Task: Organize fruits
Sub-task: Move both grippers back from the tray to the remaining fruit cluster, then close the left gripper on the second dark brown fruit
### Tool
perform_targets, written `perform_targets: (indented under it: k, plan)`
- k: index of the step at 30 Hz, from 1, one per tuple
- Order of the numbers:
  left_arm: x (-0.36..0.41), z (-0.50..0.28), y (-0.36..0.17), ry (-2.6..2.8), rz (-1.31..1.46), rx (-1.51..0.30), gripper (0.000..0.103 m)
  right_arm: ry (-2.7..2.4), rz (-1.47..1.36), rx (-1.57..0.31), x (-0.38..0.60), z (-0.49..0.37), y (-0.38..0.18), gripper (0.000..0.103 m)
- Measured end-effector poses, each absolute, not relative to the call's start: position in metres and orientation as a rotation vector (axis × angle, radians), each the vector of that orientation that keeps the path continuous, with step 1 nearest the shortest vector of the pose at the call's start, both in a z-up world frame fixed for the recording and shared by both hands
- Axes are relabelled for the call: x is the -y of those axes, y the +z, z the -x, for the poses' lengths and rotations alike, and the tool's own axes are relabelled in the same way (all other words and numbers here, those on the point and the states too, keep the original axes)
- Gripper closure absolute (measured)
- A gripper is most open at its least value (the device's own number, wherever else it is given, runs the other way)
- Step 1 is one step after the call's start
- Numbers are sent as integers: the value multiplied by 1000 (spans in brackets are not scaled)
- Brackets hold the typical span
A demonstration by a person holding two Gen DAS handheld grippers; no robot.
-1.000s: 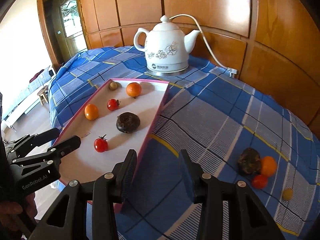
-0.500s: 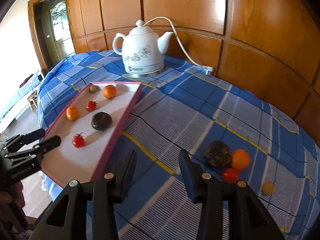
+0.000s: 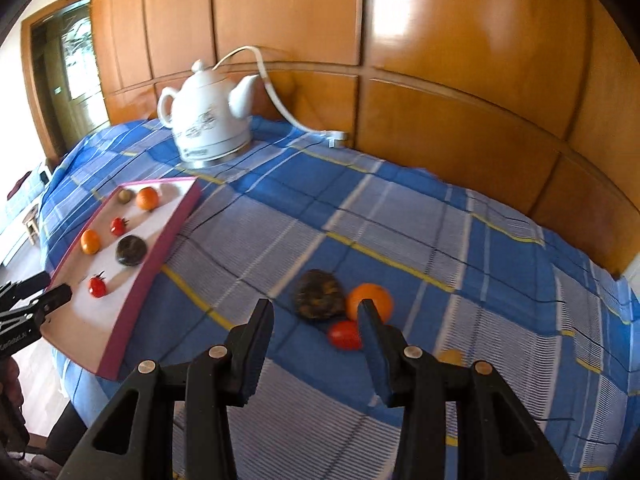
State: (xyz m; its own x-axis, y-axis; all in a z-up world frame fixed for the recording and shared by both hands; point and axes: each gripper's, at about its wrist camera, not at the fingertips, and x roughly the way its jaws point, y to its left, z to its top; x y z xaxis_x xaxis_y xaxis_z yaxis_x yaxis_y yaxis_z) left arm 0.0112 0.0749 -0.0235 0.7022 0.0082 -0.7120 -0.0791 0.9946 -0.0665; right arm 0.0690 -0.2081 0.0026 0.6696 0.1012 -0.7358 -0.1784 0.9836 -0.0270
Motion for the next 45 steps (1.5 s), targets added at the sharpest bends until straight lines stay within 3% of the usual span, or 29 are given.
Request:
perform_targets:
  k: [23, 32, 42, 45]
  plan:
    - [-45, -15, -26, -53, 65, -830, 36, -84, 94, -854, 323, -80, 10, 59]
    - [-27, -19, -25, -162, 78, -871, 36, -181, -236, -945, 395, -84, -19, 59]
    - [44, -41, -16, -388, -65, -859, 36, -151, -359, -946, 401, -80, -19, 59]
    - [58, -58, -21, -415, -44, -897, 42, -140, -362, -957, 399, -83, -21, 59]
